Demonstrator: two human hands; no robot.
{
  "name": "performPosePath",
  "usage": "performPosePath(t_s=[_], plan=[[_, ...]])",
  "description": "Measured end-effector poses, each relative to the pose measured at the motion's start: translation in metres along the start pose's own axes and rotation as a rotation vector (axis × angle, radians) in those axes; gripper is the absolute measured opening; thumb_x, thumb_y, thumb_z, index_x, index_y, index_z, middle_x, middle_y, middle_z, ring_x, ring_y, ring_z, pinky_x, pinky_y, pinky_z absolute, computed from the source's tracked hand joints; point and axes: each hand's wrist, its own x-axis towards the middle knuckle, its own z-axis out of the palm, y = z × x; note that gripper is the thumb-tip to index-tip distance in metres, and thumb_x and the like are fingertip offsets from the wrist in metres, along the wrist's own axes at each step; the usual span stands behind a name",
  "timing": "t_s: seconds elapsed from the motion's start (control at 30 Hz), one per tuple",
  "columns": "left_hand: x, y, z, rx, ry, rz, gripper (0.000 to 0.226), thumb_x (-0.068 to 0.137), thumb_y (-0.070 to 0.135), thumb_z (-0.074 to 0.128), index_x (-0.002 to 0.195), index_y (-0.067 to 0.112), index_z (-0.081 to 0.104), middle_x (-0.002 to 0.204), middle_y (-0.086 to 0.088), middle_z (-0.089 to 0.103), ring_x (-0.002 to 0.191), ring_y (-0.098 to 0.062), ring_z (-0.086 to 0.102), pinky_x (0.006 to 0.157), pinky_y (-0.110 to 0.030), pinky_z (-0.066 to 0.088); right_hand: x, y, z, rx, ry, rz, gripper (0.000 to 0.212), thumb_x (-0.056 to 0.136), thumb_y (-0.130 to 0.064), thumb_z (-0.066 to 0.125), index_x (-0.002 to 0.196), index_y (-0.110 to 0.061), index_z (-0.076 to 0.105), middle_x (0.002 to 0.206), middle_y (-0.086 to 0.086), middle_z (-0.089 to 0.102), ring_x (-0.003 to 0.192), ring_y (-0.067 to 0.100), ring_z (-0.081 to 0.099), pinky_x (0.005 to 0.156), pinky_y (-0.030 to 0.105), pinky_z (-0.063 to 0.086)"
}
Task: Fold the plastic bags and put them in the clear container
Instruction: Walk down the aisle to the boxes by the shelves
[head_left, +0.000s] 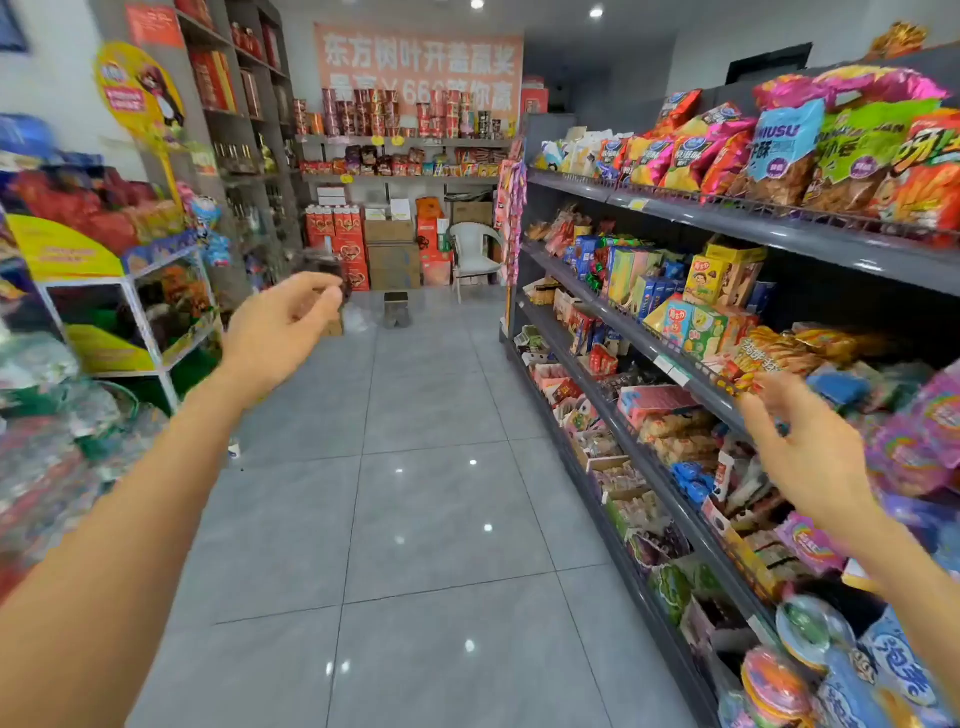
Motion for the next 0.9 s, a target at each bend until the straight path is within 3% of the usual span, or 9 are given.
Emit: performPosePath(t_s=[0.1,0.17,0.27,0.4,0.53,0.73,0.9], plan=[[0.002,-0.034,0.048,0.050,-0.093,-0.059,0.034,0.098,0.042,0.048,0.122,0.022,0.062,0.103,-0.001,0.072,0.096,-0.024,0.066,0.087,-0.033,0.046,0.012,0.011,0.084,-0.060,-0.192,-0.065,0.037,0.095,-0.038,0.046,0.118,-0.011,0.057,0.101,0.006,0.066,0.086,0.028,0.063,0.070,0.037,0.048],[0.005,-0.063,0.082,0.108,-0.188,-0.105,0.039,0.097,0.049,0.047,0.125,0.024,0.060,0.107,-0.001,0.072,0.096,-0.026,0.066,0.084,-0.034,0.048,0.021,0.015,0.148,-0.096,-0.329,-0.077,0.034,0.095,-0.034,0.050,0.121,-0.013,0.056,0.104,0.005,0.065,0.091,0.027,0.064,0.073,0.037,0.046],[0.024,-0.111,0.127,0.082,-0.225,-0.207,0.036,0.099,0.041,0.048,0.127,0.022,0.059,0.111,-0.002,0.070,0.106,-0.023,0.063,0.088,-0.033,0.044,0.038,0.004,0.231,-0.121,-0.474,-0.104,0.035,0.097,-0.032,0.049,0.127,-0.014,0.053,0.112,0.006,0.063,0.102,0.028,0.061,0.079,0.037,0.046],[0.062,-0.181,0.182,0.017,-0.281,-0.287,0.034,0.097,0.038,0.053,0.123,0.018,0.062,0.104,-0.007,0.072,0.105,-0.026,0.064,0.092,-0.037,0.046,0.069,-0.016,0.341,-0.101,-0.642,-0.135,0.055,0.094,-0.048,0.035,0.132,-0.011,0.050,0.121,0.012,0.060,0.111,0.031,0.058,0.087,0.039,0.046],[0.113,-0.254,0.223,0.035,-0.339,-0.358,0.034,0.097,0.041,0.051,0.123,0.022,0.061,0.101,-0.005,0.071,0.101,-0.026,0.064,0.085,-0.032,0.044,0.112,-0.031,0.441,-0.261,-0.832,-0.212,0.044,0.101,-0.037,0.038,0.141,-0.020,0.036,0.141,0.001,0.045,0.126,0.024,0.045,0.095,0.034,0.041],[0.197,-0.344,0.271,0.078,-0.436,-0.413,0.058,0.085,0.064,0.034,0.123,0.029,0.058,0.099,0.002,0.071,0.095,-0.021,0.064,0.077,-0.029,0.041,0.194,-0.047,0.559,-0.254,-0.926,-0.245,0.044,0.101,-0.035,0.038,0.141,-0.017,0.036,0.142,0.001,0.045,0.125,0.024,0.045,0.095,0.035,0.041],[0.283,-0.420,0.334,0.136,-0.493,-0.455,0.037,0.099,0.048,0.040,0.127,0.029,0.054,0.106,0.000,0.069,0.102,-0.024,0.062,0.080,-0.031,0.042,0.283,-0.049,0.671,-0.257,-0.957,-0.290,0.045,0.101,-0.035,0.039,0.141,-0.017,0.036,0.139,0.004,0.046,0.122,0.027,0.046,0.092,0.038,0.044]])
